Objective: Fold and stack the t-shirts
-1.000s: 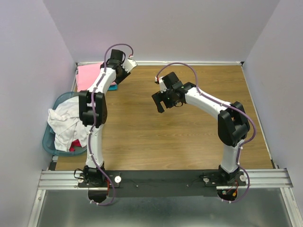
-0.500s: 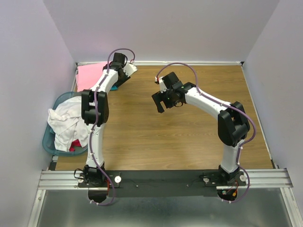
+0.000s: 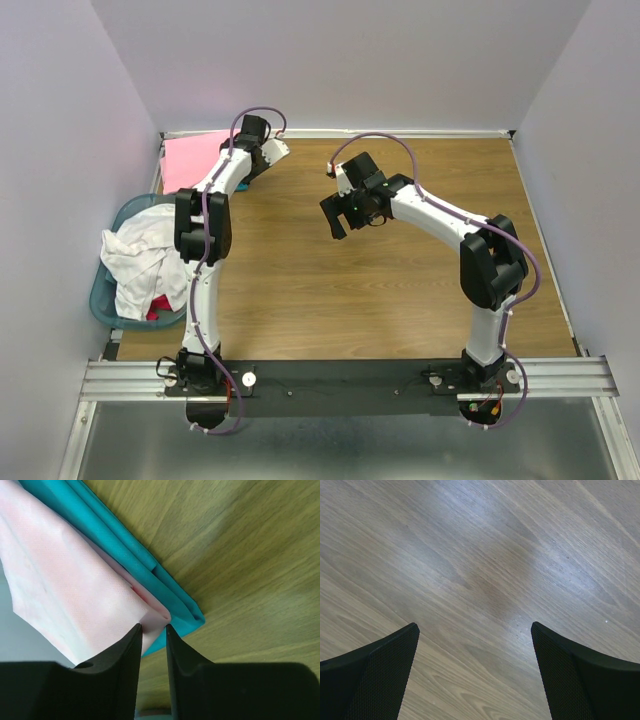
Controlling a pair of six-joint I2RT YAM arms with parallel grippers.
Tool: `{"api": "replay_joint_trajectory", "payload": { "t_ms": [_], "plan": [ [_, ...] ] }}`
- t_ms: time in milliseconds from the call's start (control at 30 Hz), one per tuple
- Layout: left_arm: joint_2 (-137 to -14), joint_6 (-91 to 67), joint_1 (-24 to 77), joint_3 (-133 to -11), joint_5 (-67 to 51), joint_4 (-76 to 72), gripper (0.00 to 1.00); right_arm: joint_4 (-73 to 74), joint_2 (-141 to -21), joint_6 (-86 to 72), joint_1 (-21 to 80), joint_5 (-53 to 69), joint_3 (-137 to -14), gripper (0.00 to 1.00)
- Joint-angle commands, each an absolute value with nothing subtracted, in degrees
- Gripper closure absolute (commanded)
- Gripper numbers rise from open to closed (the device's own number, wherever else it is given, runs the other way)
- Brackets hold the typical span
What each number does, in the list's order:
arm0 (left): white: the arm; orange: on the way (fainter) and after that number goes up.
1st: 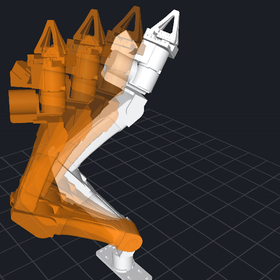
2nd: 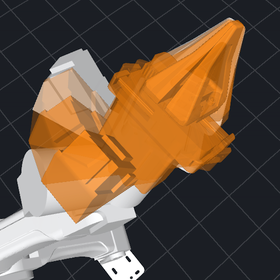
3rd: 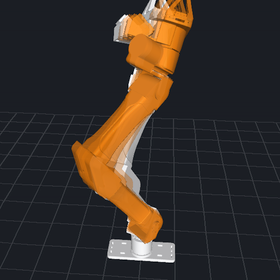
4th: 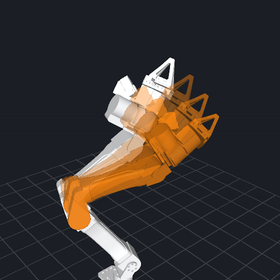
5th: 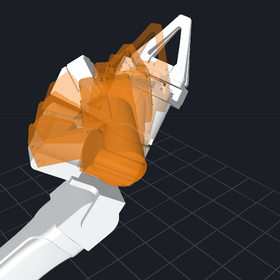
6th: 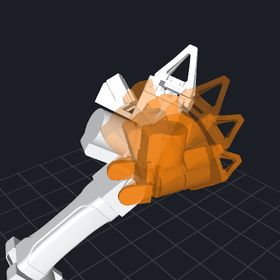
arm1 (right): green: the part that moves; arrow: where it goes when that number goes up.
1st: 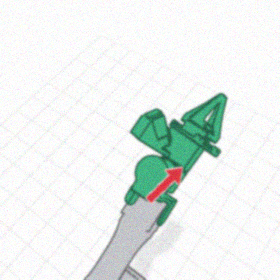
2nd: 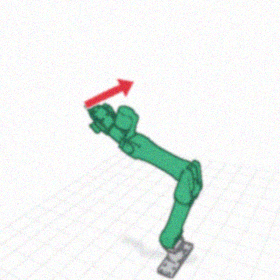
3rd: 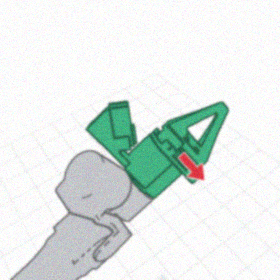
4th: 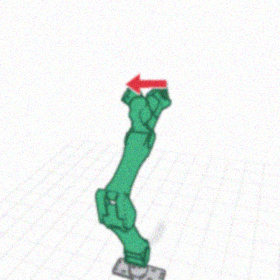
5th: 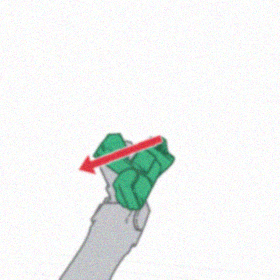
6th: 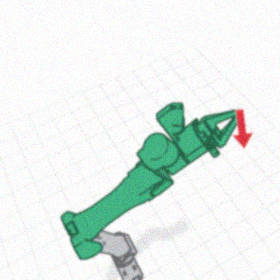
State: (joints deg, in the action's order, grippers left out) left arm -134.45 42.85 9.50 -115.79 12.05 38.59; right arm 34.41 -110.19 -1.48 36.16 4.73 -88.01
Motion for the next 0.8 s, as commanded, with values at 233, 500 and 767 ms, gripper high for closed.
{"api": "replay_joint_trajectory", "payload": {
  "t_ms": [233, 500, 767],
  "plan": [
    [-135.6, 43.9, 9.8, -117.9, 14.0, 36.8, 0.92, 35.3, -110.9, -1.8, 36.1, 6.9, -87.0, 0.0],
    [-132.4, 44.1, 9.8, -116.8, 12.8, 37.8, 1.0, 35.3, -110.9, -1.9, 36.2, 7.2, -87.0, 0.0],
    [-128.4, 44.7, 9.8, -114.2, 12.3, 39.2, 1.0, 35.4, -111.3, -2.3, 36.1, 7.7, -87.4, 0.0]
  ]
}}
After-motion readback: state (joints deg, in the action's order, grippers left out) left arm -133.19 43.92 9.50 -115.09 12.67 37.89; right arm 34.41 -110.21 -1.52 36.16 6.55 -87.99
